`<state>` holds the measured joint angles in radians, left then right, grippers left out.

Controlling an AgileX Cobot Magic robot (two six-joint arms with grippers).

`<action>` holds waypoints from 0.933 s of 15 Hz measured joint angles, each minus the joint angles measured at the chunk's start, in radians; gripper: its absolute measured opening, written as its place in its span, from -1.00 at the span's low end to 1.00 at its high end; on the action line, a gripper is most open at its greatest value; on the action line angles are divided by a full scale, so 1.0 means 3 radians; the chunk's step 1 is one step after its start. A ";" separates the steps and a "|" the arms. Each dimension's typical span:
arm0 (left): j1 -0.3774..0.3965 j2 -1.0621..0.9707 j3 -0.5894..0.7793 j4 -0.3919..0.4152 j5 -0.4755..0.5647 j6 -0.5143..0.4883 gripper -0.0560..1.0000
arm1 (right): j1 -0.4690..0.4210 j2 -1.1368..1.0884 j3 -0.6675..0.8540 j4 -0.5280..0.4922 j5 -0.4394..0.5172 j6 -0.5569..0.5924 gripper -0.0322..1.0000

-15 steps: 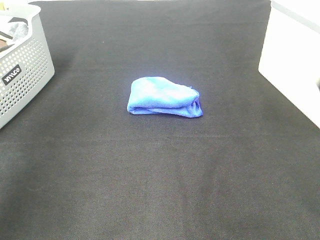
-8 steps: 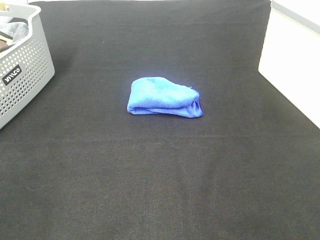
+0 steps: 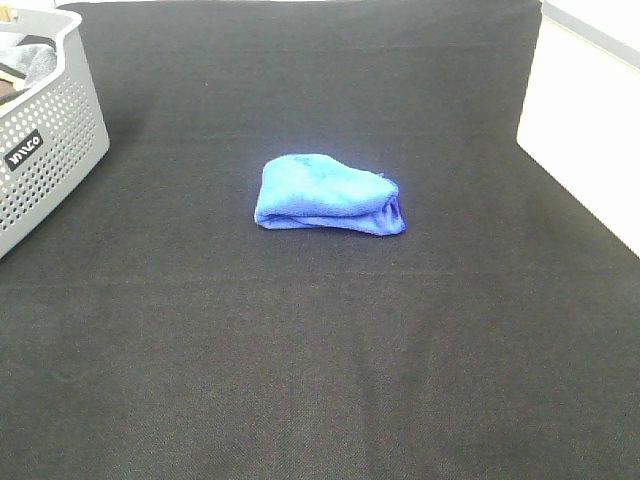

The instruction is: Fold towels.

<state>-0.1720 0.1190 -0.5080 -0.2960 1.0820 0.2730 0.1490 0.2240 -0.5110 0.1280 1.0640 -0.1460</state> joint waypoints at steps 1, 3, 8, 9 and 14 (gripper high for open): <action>0.0000 0.0000 0.0000 0.0000 0.0000 0.0003 0.57 | 0.0000 0.0000 0.0000 0.0000 0.0000 0.0000 0.65; 0.0000 0.0000 0.0000 0.0000 0.0000 0.0010 0.57 | 0.0000 0.0000 0.0000 0.0000 0.0000 0.0000 0.65; 0.0000 0.0000 0.0000 0.0000 0.0000 0.0010 0.57 | 0.0000 0.0000 0.0000 0.0000 0.0000 0.0000 0.65; 0.0000 0.0000 0.0000 0.0000 0.0000 0.0010 0.57 | 0.0000 0.0000 0.0000 0.0000 0.0000 0.0000 0.65; 0.0013 0.0000 0.0000 0.0000 0.0000 0.0010 0.57 | 0.0000 0.0000 0.0000 0.0000 0.0000 0.0000 0.65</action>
<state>-0.1680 0.1190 -0.5080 -0.2960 1.0820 0.2760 0.1490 0.2240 -0.5110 0.1280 1.0640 -0.1460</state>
